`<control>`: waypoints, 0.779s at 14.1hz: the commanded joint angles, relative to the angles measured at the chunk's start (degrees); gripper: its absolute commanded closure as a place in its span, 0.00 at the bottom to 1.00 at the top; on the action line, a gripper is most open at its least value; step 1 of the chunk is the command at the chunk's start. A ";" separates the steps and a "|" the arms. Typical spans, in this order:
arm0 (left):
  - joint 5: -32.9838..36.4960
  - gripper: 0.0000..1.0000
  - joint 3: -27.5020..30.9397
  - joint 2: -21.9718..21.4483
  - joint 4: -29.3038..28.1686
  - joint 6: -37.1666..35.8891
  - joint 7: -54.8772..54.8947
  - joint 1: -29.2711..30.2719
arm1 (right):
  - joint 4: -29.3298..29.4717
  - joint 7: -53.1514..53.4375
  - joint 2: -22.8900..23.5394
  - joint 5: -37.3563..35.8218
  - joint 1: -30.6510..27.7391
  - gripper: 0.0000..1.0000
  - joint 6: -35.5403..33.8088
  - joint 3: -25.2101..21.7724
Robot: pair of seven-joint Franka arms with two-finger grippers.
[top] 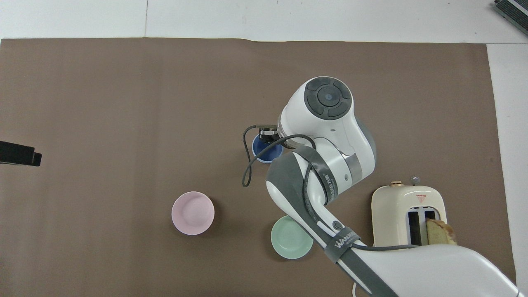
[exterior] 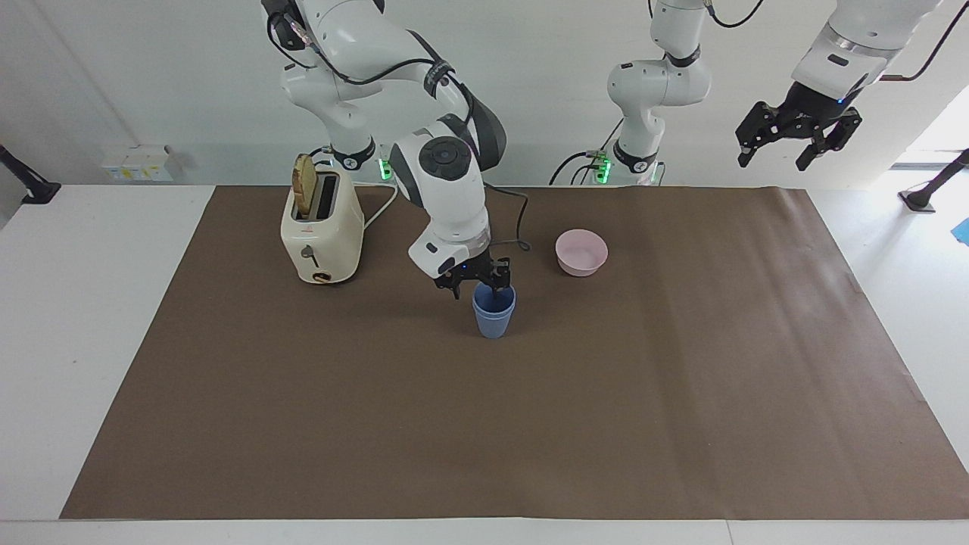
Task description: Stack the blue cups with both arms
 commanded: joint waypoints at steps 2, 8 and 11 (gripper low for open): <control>-0.41 0.00 -0.08 -1.58 -1.62 0.03 -0.36 0.35 | 1.88 0.68 -2.37 -0.88 -2.30 0.00 -1.57 -0.04; -0.41 0.00 -0.08 -1.58 -1.62 0.03 -0.36 0.35 | 6.02 -0.37 -6.42 -2.28 -7.48 0.00 -8.87 -0.21; -0.41 0.00 -0.08 -1.58 -1.62 0.03 -0.36 0.35 | 6.02 -3.35 -7.82 -1.50 -10.04 0.00 -9.14 -0.04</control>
